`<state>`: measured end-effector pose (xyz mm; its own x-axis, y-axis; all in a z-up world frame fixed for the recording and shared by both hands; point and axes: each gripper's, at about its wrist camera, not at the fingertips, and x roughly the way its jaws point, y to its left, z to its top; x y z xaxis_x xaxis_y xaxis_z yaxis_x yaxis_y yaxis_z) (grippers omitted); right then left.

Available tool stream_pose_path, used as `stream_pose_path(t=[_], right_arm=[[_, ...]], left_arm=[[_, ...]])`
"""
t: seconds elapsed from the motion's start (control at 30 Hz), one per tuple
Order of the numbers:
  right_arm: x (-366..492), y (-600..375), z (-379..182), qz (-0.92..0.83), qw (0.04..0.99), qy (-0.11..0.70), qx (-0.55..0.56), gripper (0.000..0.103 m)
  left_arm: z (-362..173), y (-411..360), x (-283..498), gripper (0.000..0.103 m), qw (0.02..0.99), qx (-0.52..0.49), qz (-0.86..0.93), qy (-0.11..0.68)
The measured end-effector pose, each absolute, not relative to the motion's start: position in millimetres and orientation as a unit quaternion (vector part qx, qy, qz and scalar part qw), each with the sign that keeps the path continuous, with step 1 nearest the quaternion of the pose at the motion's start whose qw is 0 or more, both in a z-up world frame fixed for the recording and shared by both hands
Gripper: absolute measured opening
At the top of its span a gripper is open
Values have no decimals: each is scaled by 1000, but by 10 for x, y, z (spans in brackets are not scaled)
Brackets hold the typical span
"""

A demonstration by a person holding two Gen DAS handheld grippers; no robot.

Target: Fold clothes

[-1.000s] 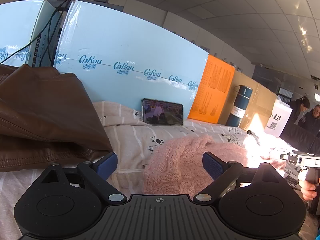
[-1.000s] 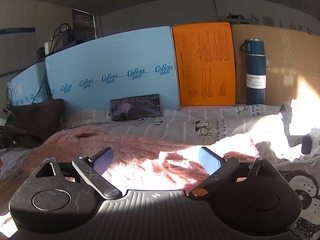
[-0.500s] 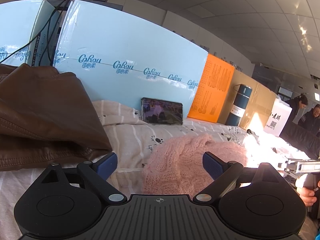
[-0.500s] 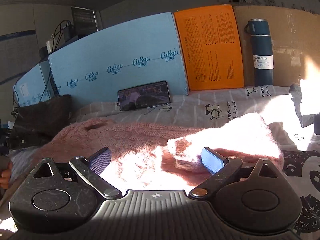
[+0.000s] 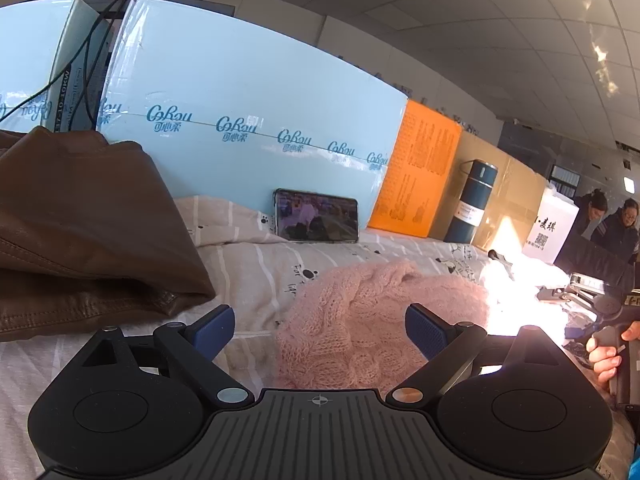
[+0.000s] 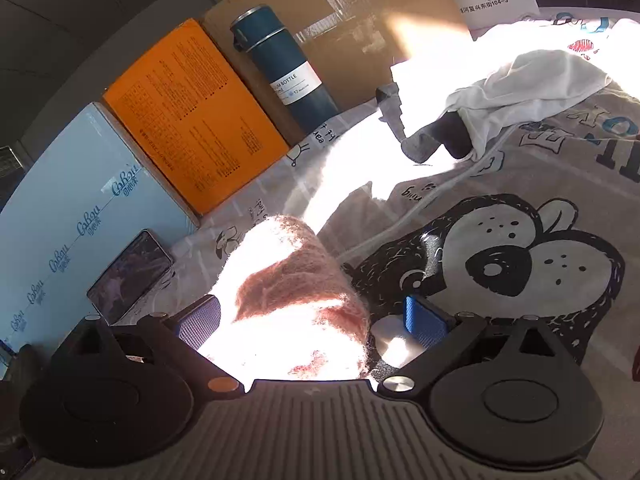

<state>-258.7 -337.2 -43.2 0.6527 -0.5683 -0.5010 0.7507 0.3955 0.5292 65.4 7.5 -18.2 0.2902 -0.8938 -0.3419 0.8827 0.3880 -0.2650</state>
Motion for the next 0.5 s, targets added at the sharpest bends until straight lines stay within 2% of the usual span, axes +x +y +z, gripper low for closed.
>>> stream_pose_path(t=[0.07, 0.13, 0.23, 0.33, 0.5], right_arm=[[-2503, -3348, -418, -394, 830, 128, 373, 93], [-2452, -3298, -408, -388, 838, 129, 362, 58], [-2412, -3194, -394, -377, 853, 124, 338, 31], [-2469, -3057, -312, -364, 878, 95, 297, 24], [-2611, -2977, -170, -382, 884, 56, 264, 21]], left_arm=[[-185, 70, 650, 94, 803, -10, -553, 222], [-188, 64, 644, 94, 803, -7, -553, 222], [-190, 61, 638, 94, 803, -4, -553, 222], [-193, 56, 633, 94, 803, -2, -553, 222], [-193, 56, 629, 94, 803, -1, -554, 222]])
